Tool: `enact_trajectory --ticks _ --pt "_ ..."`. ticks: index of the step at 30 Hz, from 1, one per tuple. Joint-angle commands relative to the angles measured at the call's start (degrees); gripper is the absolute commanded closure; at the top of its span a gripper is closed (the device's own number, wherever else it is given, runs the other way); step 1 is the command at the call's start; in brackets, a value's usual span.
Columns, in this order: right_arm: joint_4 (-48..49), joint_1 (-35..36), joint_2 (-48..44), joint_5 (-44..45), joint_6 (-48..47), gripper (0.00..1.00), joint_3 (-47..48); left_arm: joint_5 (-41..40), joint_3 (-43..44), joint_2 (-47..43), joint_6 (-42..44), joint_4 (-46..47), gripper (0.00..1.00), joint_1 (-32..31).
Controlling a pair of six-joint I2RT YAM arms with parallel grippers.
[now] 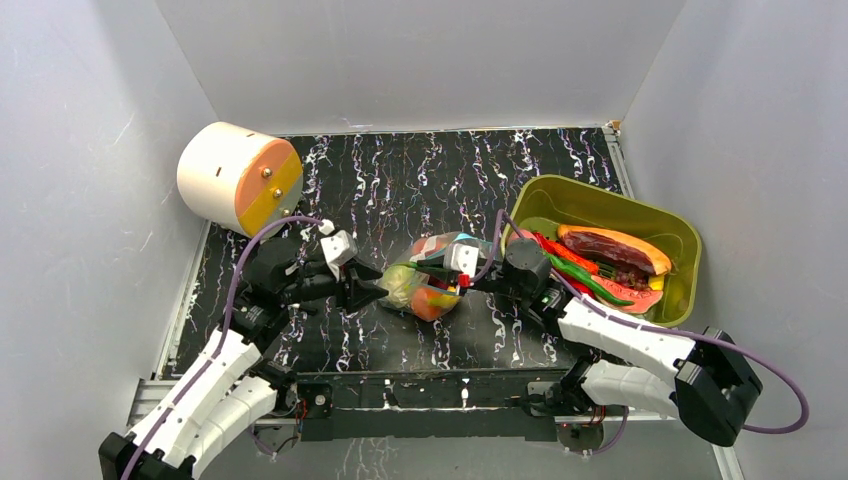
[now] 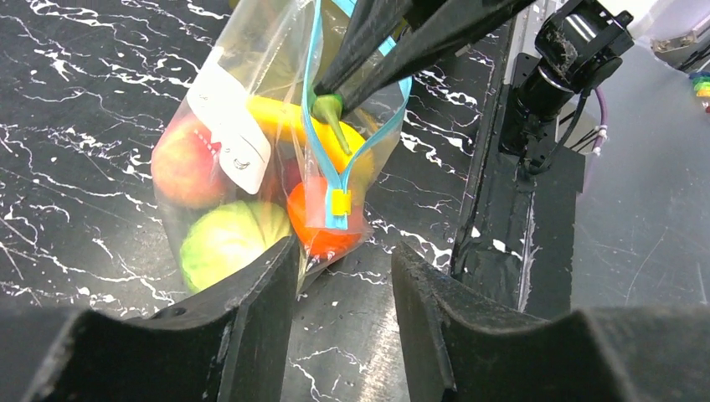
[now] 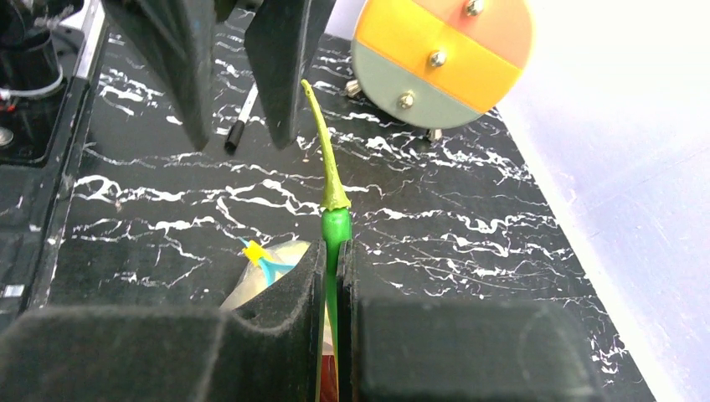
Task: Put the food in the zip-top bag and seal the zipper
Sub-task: Place the fake vegetable in the zipper food storage bag.
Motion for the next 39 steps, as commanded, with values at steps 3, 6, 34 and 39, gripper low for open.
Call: enact_trajectory --ticks 3,6,34,39 --pt "9.40 -1.97 -2.27 -1.29 4.63 1.00 -1.48 6.10 -3.66 3.86 -0.13 15.25 0.55 -0.22" --pt "9.18 -2.40 -2.41 -1.45 4.67 1.00 -1.68 6.49 -5.44 5.48 -2.50 22.11 0.52 -0.32" --pt "14.49 -4.96 -3.82 -2.53 7.82 1.00 -5.75 -9.38 -10.18 15.03 10.28 32.51 0.46 -13.71" --pt "13.69 -5.33 -4.60 -3.34 7.75 1.00 -5.96 -14.75 -10.80 14.48 11.59 34.91 0.58 -15.86"
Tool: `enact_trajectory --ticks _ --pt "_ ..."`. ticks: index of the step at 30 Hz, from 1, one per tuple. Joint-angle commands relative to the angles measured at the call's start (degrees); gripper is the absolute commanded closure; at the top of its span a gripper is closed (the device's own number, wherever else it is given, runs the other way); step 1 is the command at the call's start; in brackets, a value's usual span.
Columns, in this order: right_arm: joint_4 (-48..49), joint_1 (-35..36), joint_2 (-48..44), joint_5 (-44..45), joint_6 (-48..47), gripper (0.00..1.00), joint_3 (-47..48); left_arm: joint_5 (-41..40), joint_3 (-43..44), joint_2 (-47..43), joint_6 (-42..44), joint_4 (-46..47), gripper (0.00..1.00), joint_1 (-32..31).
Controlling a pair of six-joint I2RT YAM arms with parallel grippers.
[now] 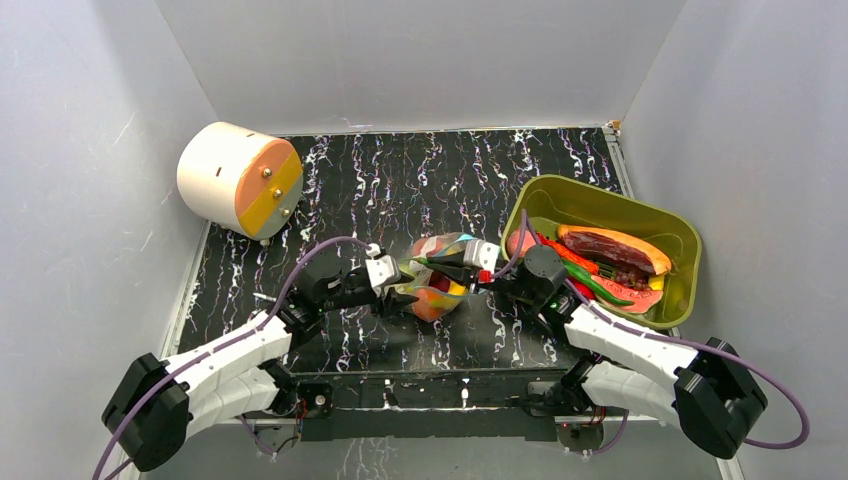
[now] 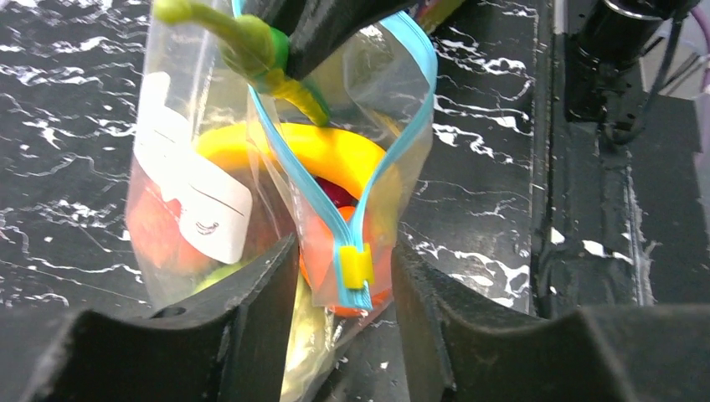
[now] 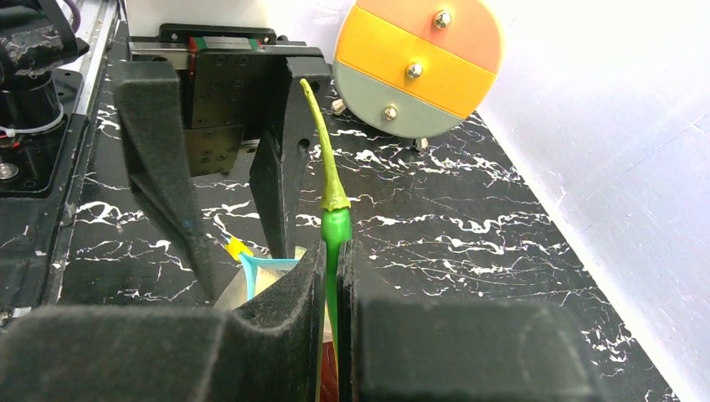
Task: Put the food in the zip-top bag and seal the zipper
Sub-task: Place the fake vegetable in the zipper food storage bag.
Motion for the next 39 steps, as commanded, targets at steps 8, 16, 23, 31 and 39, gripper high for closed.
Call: enact_trajectory --ticks 8,16,23,31,39 --pt "-9.82 -1.61 -4.17 -4.99 -7.91 1.00 2.74 -4.92 1.54 -6.86 3.76 -1.13 1.00 -1.46" --pt "-38.17 -1.57 -3.82 -9.87 -20.88 1.00 14.00 -3.58 3.22 -14.96 5.72 -10.99 1.00 -1.48" --pt "-47.56 -1.57 -1.35 -7.80 -23.37 1.00 18.72 -1.97 3.27 -17.92 5.53 -12.10 1.00 -1.41" --pt "-51.21 0.03 2.75 -3.77 -23.28 1.00 20.65 -0.06 4.23 -16.64 4.26 -8.75 1.00 -1.50" --pt "-55.74 1.74 6.18 3.36 -22.68 1.00 23.33 1.55 6.05 -16.74 2.65 -6.92 1.00 -1.45"
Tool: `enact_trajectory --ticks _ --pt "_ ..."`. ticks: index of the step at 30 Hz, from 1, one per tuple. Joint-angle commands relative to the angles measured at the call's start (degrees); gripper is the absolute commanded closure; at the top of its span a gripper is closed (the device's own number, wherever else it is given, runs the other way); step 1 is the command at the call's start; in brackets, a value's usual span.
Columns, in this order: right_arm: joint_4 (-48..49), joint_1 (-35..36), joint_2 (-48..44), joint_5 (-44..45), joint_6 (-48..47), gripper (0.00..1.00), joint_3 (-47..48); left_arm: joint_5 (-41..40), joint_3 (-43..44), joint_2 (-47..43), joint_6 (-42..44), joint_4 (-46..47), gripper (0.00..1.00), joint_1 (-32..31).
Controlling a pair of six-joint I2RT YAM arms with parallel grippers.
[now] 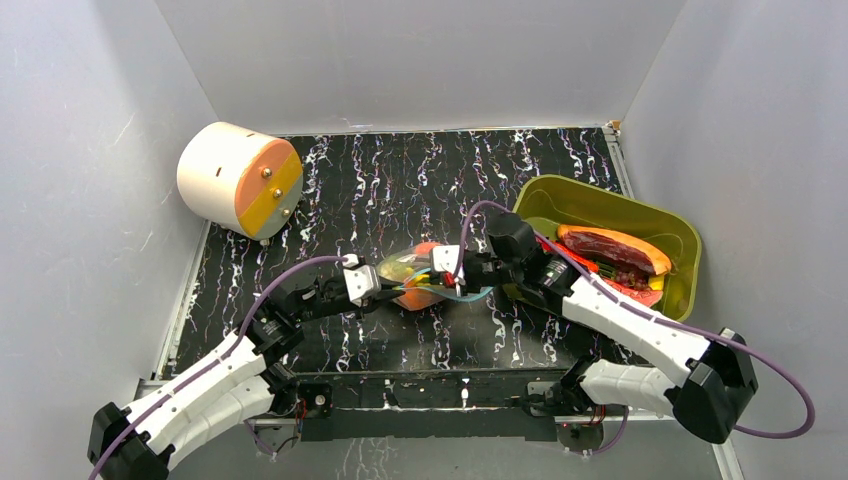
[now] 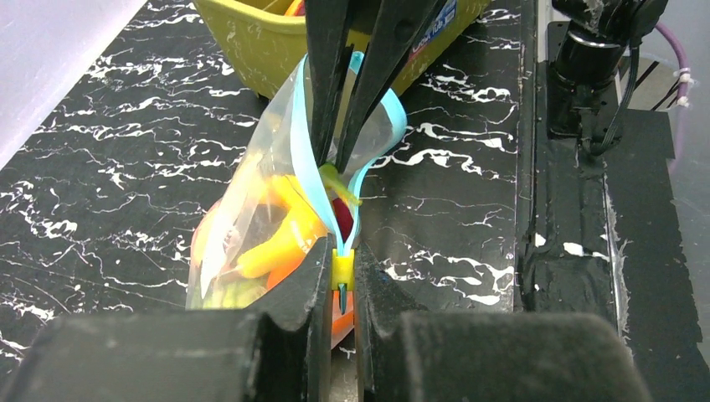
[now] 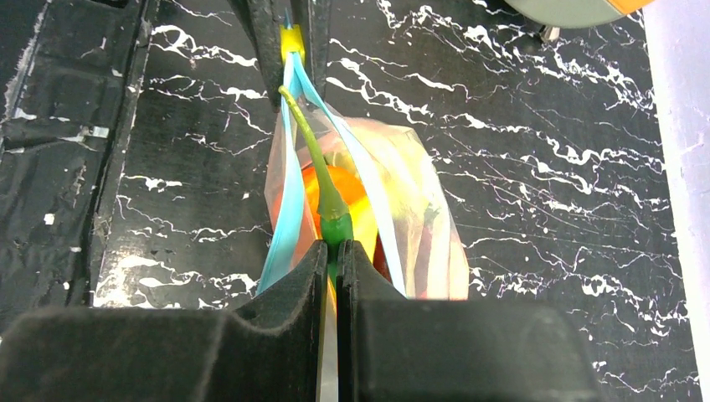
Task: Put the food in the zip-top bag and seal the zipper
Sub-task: Place the fake vegetable in the zipper food storage bag.
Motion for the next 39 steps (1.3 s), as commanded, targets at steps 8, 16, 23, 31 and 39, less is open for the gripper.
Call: enact_trajectory --ticks 8,16,23,31,39 --pt "-2.62 1.09 4.48 10.55 5.36 1.00 3.12 4.59 4.50 -0.55 -0.81 4.60 1.00 -0.19" --pt "-3.59 1.93 6.57 13.59 6.63 1.00 2.88 4.39 5.70 -1.00 -1.24 4.32 1.00 -0.21" --pt "-3.59 4.04 8.70 17.54 9.31 1.00 3.29 3.70 5.56 -0.32 -1.42 4.04 1.00 -0.23" --pt "-2.88 5.95 8.51 24.97 10.70 1.00 2.09 2.62 5.23 -2.11 -1.10 1.92 1.00 -0.20" --pt "-5.40 6.10 11.74 27.71 11.44 1.00 0.85 3.29 4.93 -3.48 -1.51 1.43 1.00 -0.23"
